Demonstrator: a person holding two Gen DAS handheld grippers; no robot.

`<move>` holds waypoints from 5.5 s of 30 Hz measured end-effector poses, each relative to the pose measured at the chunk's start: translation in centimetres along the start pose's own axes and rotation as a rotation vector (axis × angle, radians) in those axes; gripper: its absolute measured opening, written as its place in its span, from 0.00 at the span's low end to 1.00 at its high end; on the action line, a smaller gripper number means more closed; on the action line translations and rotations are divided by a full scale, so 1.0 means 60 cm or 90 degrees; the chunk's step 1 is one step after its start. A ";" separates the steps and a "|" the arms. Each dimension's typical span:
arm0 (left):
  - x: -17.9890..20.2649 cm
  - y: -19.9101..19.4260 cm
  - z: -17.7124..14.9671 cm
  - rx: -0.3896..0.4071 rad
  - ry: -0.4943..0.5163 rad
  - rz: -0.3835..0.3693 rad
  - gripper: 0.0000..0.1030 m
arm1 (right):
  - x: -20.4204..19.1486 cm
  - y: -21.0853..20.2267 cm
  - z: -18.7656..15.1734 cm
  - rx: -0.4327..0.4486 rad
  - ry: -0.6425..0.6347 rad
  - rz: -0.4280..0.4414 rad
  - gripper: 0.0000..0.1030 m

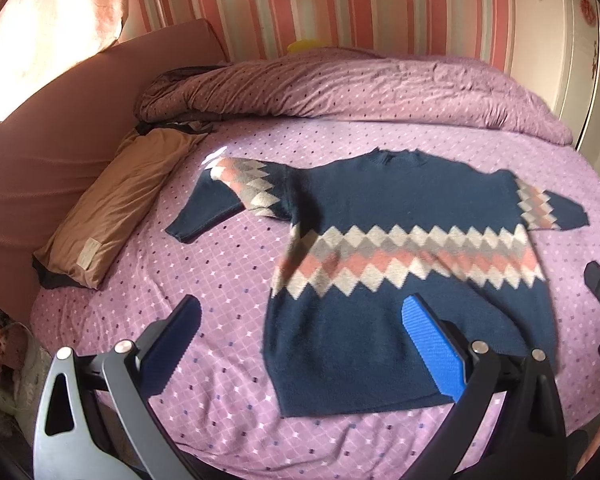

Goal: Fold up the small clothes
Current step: 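Move the left gripper to the sweater's sleeve cuff and grasp it, then carry the held sleeve across the sweater body and open the left gripper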

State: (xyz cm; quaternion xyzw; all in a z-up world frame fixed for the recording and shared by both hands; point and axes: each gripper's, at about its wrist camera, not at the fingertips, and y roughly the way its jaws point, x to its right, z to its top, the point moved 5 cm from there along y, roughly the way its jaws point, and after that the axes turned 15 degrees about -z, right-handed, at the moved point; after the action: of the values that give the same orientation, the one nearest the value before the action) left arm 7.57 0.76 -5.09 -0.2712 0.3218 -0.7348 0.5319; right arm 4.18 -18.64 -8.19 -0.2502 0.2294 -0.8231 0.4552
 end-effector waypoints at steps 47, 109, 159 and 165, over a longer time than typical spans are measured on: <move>-0.579 0.478 0.011 0.105 -0.352 -0.093 0.98 | -0.406 0.375 0.082 0.029 -0.187 0.028 0.97; -0.035 0.611 0.257 0.003 -0.106 -0.393 0.18 | -0.109 0.462 0.078 -0.069 -0.066 -0.081 0.97; 0.062 0.585 0.155 -0.039 -0.011 -0.317 0.82 | -0.070 0.592 0.049 -0.099 -0.108 -0.023 0.92; 0.015 0.572 0.148 -0.015 -0.008 -0.291 0.82 | -0.083 0.620 0.053 -0.124 -0.087 0.024 0.68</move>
State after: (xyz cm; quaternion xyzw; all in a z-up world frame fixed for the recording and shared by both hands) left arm 34.73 -9.51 -25.41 -0.3477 0.2577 -0.8307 0.3502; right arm 32.04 -32.67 -29.31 -0.3446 0.2814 -0.7691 0.4588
